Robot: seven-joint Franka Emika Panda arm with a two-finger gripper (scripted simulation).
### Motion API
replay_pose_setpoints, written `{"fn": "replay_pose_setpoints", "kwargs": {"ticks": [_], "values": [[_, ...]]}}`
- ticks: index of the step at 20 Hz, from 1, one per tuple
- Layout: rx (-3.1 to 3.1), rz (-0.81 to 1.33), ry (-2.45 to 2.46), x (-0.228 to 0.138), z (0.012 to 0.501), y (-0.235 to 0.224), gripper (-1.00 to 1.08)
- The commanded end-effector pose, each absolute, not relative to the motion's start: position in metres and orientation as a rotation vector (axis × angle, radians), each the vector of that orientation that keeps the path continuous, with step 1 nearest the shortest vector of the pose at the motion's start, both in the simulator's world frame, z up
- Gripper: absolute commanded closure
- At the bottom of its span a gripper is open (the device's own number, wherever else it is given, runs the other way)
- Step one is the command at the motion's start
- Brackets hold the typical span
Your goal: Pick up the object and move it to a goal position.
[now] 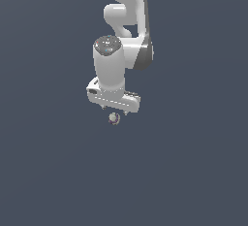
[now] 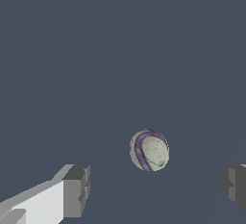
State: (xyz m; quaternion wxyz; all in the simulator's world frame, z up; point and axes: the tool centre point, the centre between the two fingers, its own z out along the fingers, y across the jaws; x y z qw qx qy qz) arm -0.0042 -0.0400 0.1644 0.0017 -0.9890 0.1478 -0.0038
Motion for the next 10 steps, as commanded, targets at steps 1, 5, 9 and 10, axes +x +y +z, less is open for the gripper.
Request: {"fn": "replay_pose_setpoints", "kwargs": {"ticks": [1,5,9,10], "values": [[-3.086,-0.009,0.560,-0.006,0.160,-0.040,-0.92],[-3.045,-0.004,0.735,-0.008,0.153,-0.040,-0.92],[-2.995,0.000,0.910,-0.011,0.145,-0.040,-0.92],[-2.981,0.002,0.953,-0.012,0.143,-0.040,-0.92]]}}
